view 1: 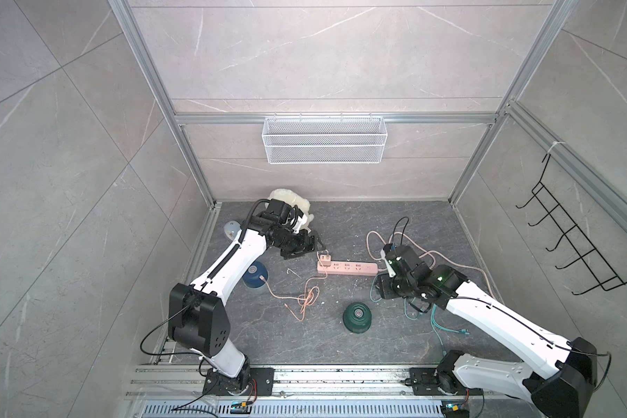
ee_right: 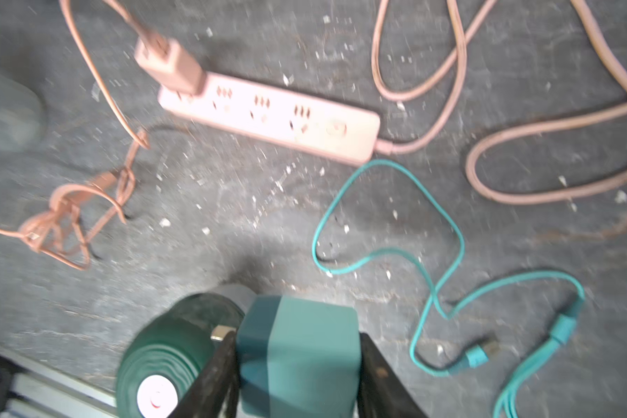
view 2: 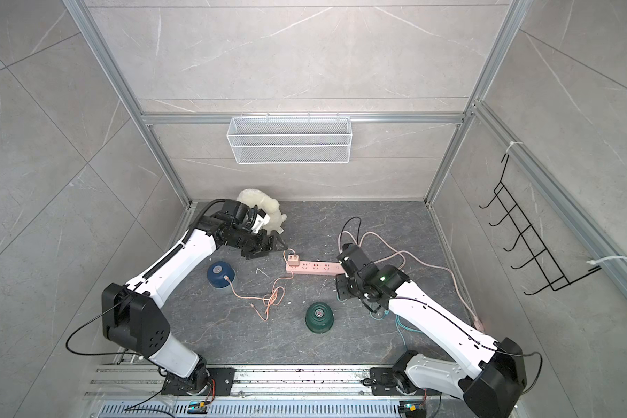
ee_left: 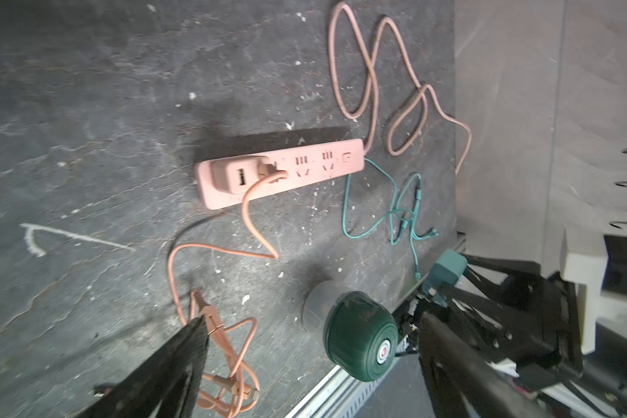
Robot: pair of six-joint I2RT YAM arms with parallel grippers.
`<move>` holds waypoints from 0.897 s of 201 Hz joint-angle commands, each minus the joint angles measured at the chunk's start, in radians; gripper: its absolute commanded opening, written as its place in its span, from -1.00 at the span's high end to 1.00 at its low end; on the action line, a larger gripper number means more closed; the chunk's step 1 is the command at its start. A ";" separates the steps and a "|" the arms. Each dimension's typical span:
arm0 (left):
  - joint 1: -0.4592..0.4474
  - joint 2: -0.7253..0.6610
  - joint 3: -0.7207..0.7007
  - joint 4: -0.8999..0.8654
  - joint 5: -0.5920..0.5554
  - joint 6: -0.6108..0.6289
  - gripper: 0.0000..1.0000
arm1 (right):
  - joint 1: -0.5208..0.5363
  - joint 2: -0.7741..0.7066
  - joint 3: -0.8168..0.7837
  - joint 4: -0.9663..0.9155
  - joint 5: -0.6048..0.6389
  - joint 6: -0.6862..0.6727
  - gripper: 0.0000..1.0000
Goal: Charge the cordless meat grinders
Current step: Pick up the plug from the center of the board.
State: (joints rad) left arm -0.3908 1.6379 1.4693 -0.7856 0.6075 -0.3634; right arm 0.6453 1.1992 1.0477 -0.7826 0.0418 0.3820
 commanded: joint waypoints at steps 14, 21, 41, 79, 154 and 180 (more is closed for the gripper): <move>-0.047 0.066 0.092 -0.041 0.219 0.049 -0.81 | -0.010 0.134 0.132 0.093 -0.241 -0.212 0.32; -0.058 0.082 0.105 -0.056 0.232 0.053 -0.81 | -0.010 0.153 0.145 0.115 -0.264 -0.231 0.31; -0.066 0.121 0.099 -0.061 0.290 0.024 -0.77 | -0.010 0.204 0.180 0.165 -0.315 -0.278 0.30; -0.087 0.134 0.041 0.026 0.424 -0.072 -0.68 | -0.012 0.277 0.237 0.232 -0.389 -0.322 0.30; -0.094 0.158 -0.018 -0.034 0.507 -0.060 -0.20 | -0.011 0.339 0.275 0.276 -0.452 -0.336 0.33; -0.095 0.169 -0.045 -0.011 0.532 -0.088 0.15 | -0.011 0.347 0.276 0.297 -0.438 -0.332 0.32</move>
State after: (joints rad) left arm -0.4751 1.7782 1.4460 -0.7574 1.0634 -0.4450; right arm 0.6357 1.5326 1.2980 -0.5697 -0.3981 0.0505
